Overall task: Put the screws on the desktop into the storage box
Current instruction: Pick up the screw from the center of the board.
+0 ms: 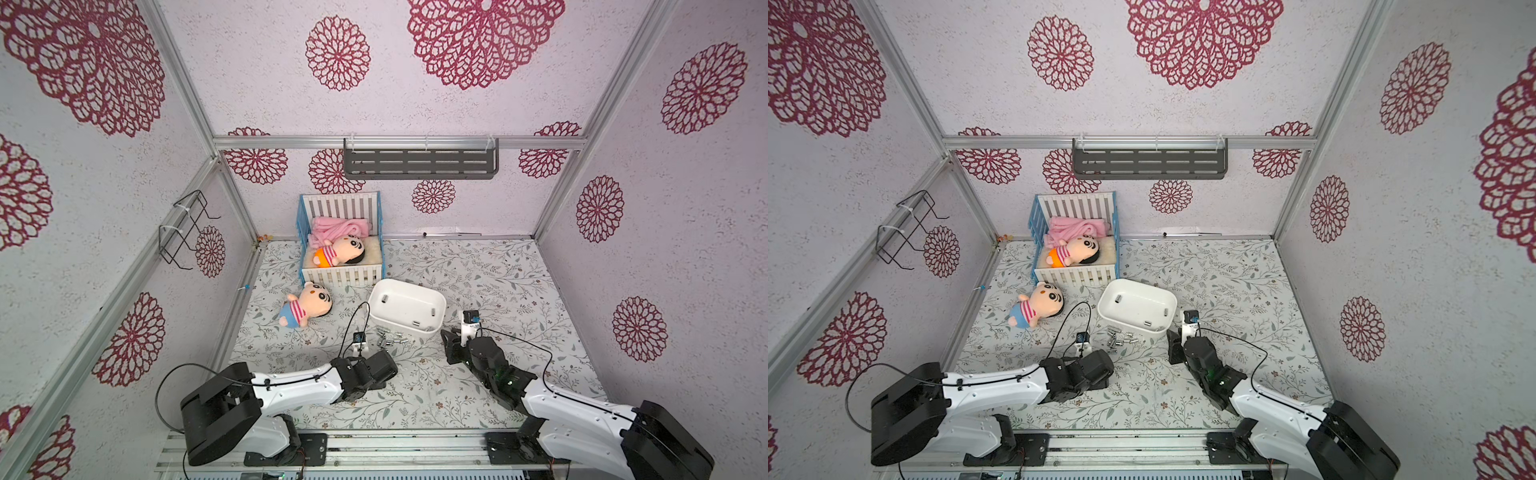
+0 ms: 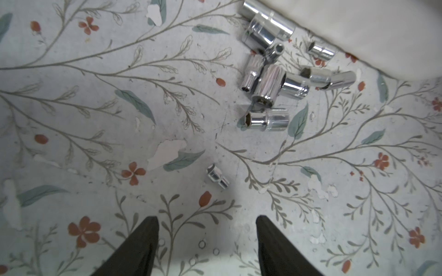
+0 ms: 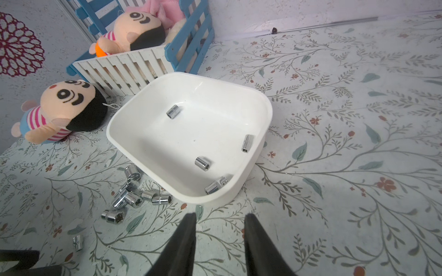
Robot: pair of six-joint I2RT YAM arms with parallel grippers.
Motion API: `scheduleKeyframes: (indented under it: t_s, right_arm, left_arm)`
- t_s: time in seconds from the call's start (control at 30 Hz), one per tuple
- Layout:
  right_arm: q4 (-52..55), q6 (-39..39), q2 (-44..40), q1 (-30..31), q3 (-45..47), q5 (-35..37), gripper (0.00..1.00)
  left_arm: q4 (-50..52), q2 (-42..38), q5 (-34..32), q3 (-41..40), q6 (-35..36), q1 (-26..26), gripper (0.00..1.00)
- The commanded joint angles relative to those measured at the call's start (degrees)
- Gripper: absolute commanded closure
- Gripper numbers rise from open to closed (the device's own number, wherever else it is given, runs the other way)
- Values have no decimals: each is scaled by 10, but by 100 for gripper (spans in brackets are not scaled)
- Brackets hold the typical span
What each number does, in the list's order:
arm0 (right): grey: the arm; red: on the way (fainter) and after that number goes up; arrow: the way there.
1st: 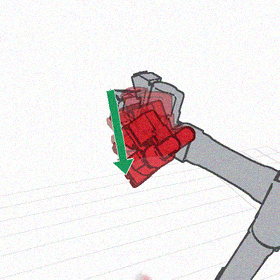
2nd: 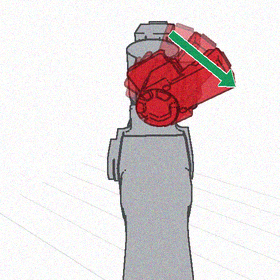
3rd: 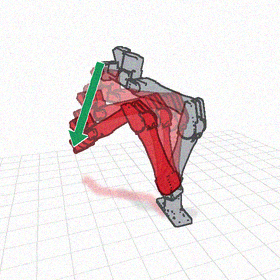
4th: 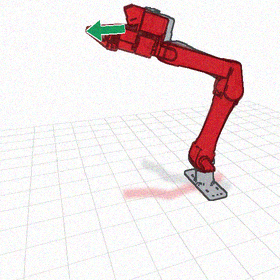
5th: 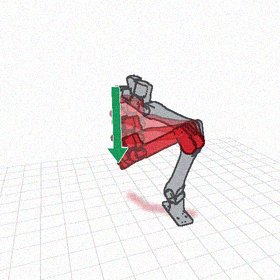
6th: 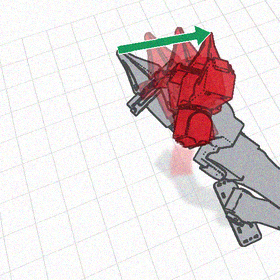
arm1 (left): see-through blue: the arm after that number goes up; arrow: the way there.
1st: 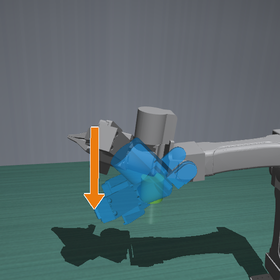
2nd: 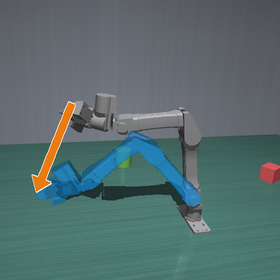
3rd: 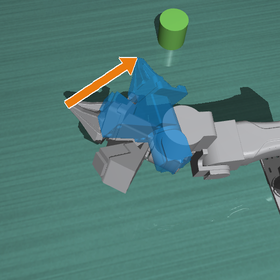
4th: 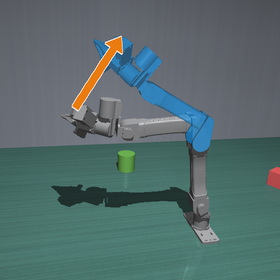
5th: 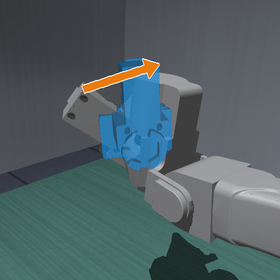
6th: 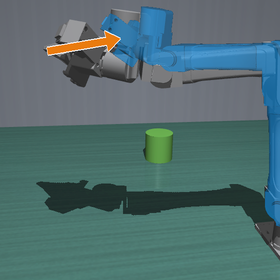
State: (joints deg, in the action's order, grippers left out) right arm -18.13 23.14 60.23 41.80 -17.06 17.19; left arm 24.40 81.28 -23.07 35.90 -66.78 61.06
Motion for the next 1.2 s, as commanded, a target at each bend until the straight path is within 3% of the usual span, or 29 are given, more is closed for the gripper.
scheduleKeyframes:
  t_s: [0.0,0.17,0.43,0.6,1.17]
  right_arm:
    - [-23,1,8,0,-20,14,63]
    - [-23,2,19,0,-25,13,64]
    - [-21,3,24,0,-27,12,64]
    - [-23,4,27,0,-27,12,65]
    - [-23,3,36,0,-30,10,66]
  left_arm:
    - [-10,31,-35,19,-49,18,36]
    - [-10,61,-66,24,-70,22,46]
    - [-10,55,-89,21,-82,22,53]
    - [-13,62,-90,29,-76,21,64]
    - [-24,102,-91,52,-87,22,66]
